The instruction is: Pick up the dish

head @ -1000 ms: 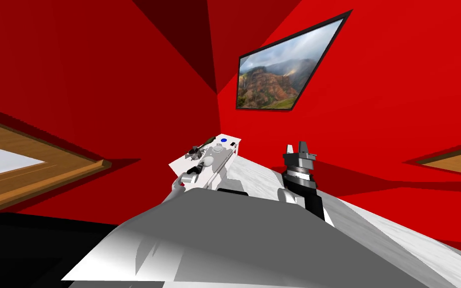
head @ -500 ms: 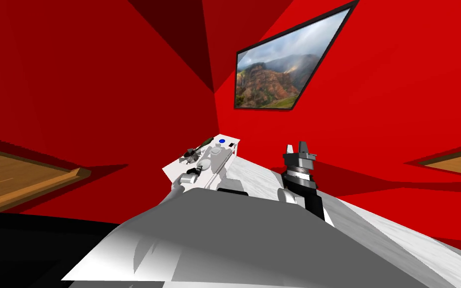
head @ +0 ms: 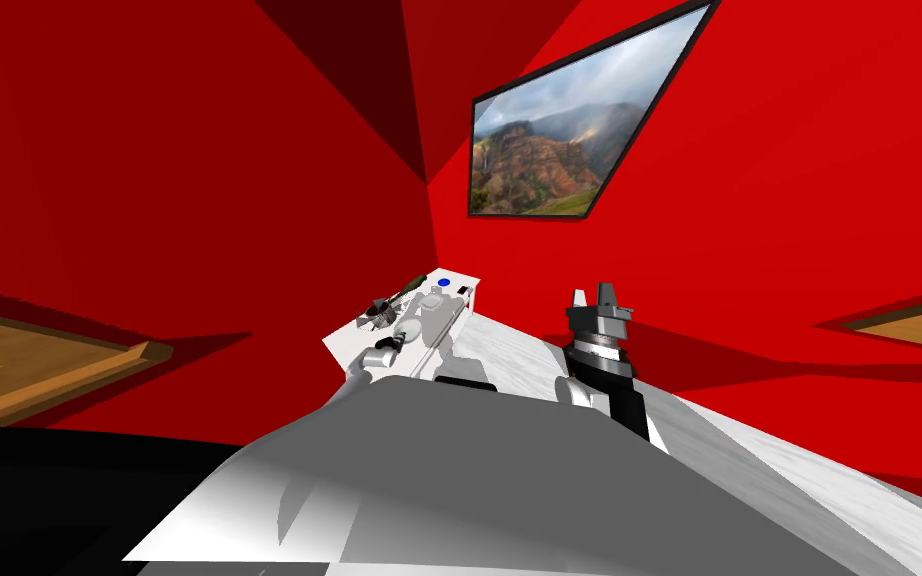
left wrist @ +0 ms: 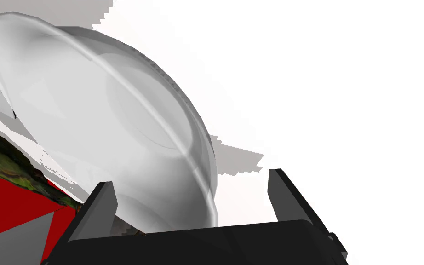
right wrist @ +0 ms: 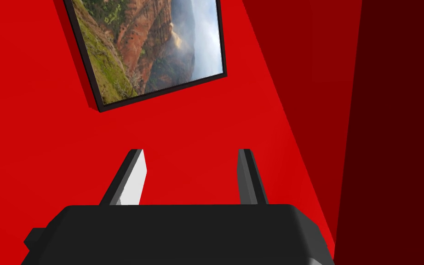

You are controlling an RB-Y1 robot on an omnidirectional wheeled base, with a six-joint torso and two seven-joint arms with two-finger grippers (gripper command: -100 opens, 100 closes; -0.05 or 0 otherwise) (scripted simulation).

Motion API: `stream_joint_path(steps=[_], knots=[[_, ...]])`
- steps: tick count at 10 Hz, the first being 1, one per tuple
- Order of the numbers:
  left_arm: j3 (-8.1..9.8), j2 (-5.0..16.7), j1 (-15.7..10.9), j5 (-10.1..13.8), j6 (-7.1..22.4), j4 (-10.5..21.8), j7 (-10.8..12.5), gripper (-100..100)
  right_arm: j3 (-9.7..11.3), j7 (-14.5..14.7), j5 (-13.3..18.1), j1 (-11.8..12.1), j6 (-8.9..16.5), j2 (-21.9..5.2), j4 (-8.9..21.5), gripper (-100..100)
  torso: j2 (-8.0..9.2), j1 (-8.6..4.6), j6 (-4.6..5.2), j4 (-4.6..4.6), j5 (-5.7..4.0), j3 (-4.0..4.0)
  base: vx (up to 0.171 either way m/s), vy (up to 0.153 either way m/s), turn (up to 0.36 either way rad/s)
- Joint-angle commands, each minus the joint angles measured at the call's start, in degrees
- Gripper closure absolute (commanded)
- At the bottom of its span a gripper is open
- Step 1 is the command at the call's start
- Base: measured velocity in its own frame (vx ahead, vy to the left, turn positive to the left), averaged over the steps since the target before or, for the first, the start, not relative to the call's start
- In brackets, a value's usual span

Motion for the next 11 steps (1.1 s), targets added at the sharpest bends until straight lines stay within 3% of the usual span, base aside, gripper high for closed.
stream_joint_path(steps=[1, 2, 3, 7, 8, 9, 11], knots=[[0.08, -0.7, -0.5, -0.7, -1.2, 1.6, 0.1, -100, 0.0, 0.0, 0.0, 0.0, 0.0, 0.0, 0.0, 0, 0.0, 0.0, 0.0, 0.0, 0.0, 0.0, 0.024, 0.031, -0.015], [0.02, -0.4, -0.4, -0.4, -0.8, 1.2, 0.0, -100, 0.0, 0.0, 0.0, 0.0, 0.0, 0.0, 0.0, 0, 0.0, 0.0, 0.0, 0.0, 0.0, 0.0, 0.011, 0.013, -0.005], [0.03, -0.4, -0.5, -0.4, -1.0, 1.4, 0.0, 100, 0.0, 0.0, 0.0, 0.0, 0.0, 0.0, 0.0, 0, 0.04, -0.06, -0.01, 0.01, -0.01, 0.02, 0.0, 0.0, 0.0], [0.02, -0.4, -0.5, -0.4, -1.0, 1.4, 0.1, 100, 0.0, 0.0, 0.0, 0.0, 0.0, 0.0, 0.0, 0, 0.1, -0.16, 0.0, 0.03, -0.06, 0.06, 0.0, 0.0, 0.0], [0.02, -0.4, -0.4, -0.4, -1.0, 1.4, 0.1, 0, 0.0, 0.0, 0.0, 0.0, 0.0, 0.0, 0.0, 0, 0.11, -0.17, 0.0, 0.03, -0.07, 0.07, 0.0, 0.0, 0.0], [0.01, 0.1, 0.3, 0.1, 0.3, -0.6, 0.0, 100, 0.0, 0.0, 0.0, 0.0, 0.0, 0.0, 0.0, 0, 0.12, -0.17, 0.0, 0.04, -0.08, 0.07, -0.015, -0.019, 0.02], [-0.04, 0.7, 0.9, 0.6, 1.4, -2.3, 0.0, 100, 0.0, 0.0, 0.0, 0.0, 0.0, 0.0, 0.0, 0, 0.23, -0.32, -0.01, 0.07, -0.12, 0.14, -0.025, -0.03, 0.019]])
